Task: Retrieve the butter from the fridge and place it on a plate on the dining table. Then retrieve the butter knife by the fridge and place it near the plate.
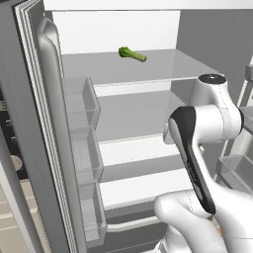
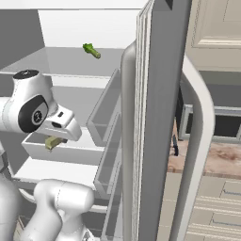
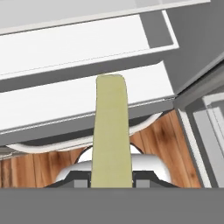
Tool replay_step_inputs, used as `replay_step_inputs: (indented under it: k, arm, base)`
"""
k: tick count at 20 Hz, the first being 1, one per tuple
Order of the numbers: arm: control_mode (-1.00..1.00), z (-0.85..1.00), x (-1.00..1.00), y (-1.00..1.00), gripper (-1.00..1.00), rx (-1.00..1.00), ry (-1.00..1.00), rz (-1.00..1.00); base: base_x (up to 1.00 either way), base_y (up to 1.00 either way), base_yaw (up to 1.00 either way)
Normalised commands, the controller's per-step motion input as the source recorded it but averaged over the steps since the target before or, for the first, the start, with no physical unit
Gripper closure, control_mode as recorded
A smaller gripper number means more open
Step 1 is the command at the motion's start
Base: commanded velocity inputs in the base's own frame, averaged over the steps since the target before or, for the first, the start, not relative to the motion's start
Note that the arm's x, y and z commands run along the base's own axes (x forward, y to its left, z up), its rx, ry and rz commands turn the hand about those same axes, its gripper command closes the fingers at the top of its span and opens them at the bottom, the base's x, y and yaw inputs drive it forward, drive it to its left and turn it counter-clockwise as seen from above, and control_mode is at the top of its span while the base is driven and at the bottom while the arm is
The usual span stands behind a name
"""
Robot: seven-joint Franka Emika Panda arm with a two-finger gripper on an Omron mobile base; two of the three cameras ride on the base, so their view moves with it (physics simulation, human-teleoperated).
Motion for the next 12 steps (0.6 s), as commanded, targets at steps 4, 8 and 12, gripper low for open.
replay_step_inputs:
  k: [4, 8, 12]
  arm:
    - [-1.0, -0.29, 0.01, 0.0, 1.0, 0.01, 0.0, -0.02]
    - [-1.0, -0.03, 0.0, 0.0, 1.0, 0.01, 0.0, 0.0]
    - [-1.0, 0.0, -0.03, 0.02, 1.0, 0.0, 0.0, 0.0]
  base:
    - [0.0, 0.0, 0.0]
    - [0.0, 0.0, 0.0]
    - [0.0, 0.0, 0.0]
